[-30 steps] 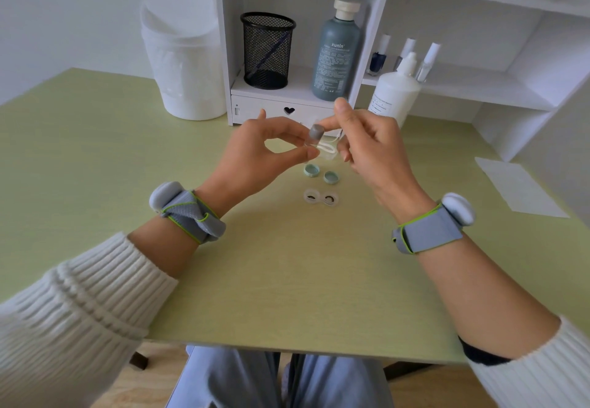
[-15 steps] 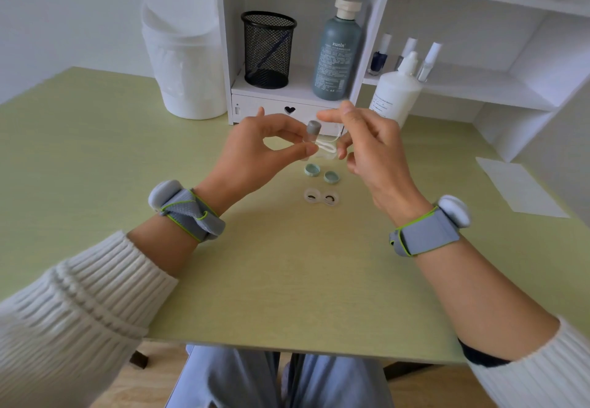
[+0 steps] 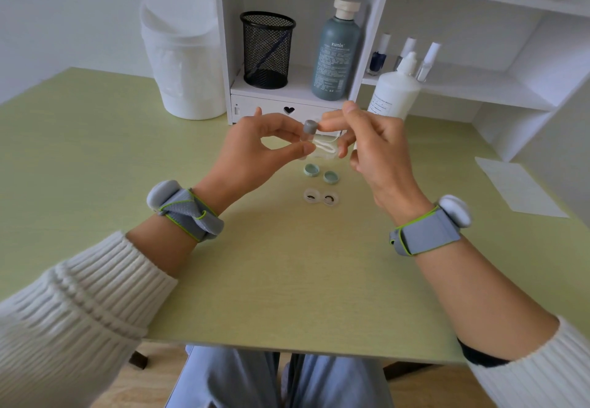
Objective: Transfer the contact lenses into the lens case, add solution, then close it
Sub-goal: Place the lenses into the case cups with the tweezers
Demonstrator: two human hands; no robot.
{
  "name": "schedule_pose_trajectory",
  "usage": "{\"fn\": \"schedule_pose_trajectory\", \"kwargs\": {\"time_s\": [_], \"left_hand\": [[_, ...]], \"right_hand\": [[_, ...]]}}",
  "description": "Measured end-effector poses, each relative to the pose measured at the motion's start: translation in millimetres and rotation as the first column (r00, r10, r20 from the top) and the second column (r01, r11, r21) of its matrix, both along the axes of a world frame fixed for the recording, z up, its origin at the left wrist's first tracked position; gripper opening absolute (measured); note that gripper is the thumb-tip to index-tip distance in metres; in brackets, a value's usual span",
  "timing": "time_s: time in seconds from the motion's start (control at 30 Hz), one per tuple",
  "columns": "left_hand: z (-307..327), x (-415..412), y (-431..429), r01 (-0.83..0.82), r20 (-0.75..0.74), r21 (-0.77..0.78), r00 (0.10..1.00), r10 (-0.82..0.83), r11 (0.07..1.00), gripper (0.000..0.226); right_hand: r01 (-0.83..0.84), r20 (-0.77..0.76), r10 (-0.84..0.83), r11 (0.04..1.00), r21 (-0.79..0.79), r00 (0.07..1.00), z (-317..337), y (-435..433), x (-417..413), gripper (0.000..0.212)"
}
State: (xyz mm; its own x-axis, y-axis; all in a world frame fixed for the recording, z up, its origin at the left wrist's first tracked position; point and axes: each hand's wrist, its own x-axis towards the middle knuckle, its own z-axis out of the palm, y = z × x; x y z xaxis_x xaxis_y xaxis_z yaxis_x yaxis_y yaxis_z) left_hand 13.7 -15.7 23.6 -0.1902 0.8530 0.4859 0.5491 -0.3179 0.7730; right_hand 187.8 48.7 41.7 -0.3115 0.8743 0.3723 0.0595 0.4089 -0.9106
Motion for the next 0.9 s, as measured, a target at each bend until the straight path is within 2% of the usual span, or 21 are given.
{"fn": "schedule_pose_trajectory", "kwargs": {"time_s": [0.07, 0.23, 0.33, 0.4, 0.5, 0.6, 0.73, 0.9], "left_hand": [[0.0, 0.3, 0.0, 0.002, 0.007, -0.002, 1.0, -0.002, 1.0, 0.018], [0.4, 0.4, 0.3, -0.006, 0.005, -0.004, 1.0, 0.006, 1.0, 0.019], [1.5, 0.5, 0.0, -0.004, 0.012, -0.001, 1.0, 0.004, 1.0, 0.018], [1.7, 0.8, -0.8, 0.005, 0.012, -0.005, 1.0, -0.005, 1.0, 0.018], [1.1, 1.3, -1.0, 0.052, -0.004, -0.006, 0.999, -0.052, 0.999, 0.016], [0.4, 1.1, -0.7, 0.085, -0.019, -0.005, 0.996, -0.085, 0.996, 0.014], [-0.3, 1.1, -0.2, 0.091, -0.013, -0.015, 0.996, -0.091, 0.996, 0.015], [-0.5, 0.4, 0.9, 0.083, 0.002, -0.041, 0.997, -0.083, 0.996, 0.014]], "right_hand": [[0.011, 0.007, -0.011, 1.0, 0.0, 1.0, -0.6, 1.0, 1.8, 0.036], [-0.089, 0.068, 0.09, 0.996, -0.012, 0.994, -2.6, -2.2, -0.6, 0.034], [-0.02, 0.026, 0.019, 1.0, 0.012, 0.999, -2.0, 1.7, 1.9, 0.032], [-0.011, 0.046, 0.009, 1.0, 0.028, 0.999, -2.9, 4.2, 3.1, 0.022], [-0.128, 0.117, 0.126, 0.992, 0.012, 0.985, -4.6, 3.4, 1.4, 0.024], [-0.175, 0.121, 0.167, 0.983, 0.055, 0.979, -6.9, 3.4, 0.0, 0.023], [-0.158, 0.082, 0.15, 0.983, 0.093, 0.985, -9.2, 4.6, -1.1, 0.015], [-0.077, 0.099, 0.066, 0.99, 0.114, 0.993, -12.0, 6.9, -2.0, 0.016]]}}
